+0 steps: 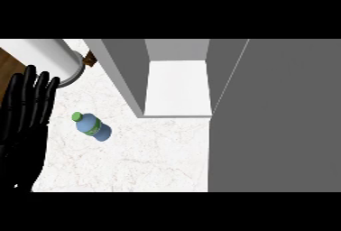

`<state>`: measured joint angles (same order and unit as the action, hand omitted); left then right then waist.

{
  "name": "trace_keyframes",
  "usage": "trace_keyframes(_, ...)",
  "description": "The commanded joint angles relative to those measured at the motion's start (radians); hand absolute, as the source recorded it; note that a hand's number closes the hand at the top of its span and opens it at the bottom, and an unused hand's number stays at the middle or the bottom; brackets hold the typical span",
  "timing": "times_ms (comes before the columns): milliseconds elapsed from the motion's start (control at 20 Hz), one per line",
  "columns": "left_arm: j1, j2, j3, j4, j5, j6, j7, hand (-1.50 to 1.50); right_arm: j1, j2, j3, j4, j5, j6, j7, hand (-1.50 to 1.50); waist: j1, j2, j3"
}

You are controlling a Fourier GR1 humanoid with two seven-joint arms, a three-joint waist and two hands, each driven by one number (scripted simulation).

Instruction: Pick up the bottled water, place it into the cabinet and close the cabinet

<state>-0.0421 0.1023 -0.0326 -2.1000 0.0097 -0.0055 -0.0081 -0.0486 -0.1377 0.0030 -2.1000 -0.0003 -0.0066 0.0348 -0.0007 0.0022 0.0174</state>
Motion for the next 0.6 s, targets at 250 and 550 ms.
trace_keyframes(250, -0.106, 0.142, 0.281, 0.286, 0.244, -0.170, -0.122, -1.50, 0.204, 0.046, -0.002, -0.148, -0.041, 0.004, -0.019, -1.50, -0.015, -0.002, -0.018)
trace_keyframes(550, -0.047, 0.106, 0.273, 0.243, 0.397, -0.154, 0.114, -1.50, 0.363, -0.001, 0.169, -0.329, -0.200, 0.159, 0.138, -1.50, -0.012, -0.006, -0.018)
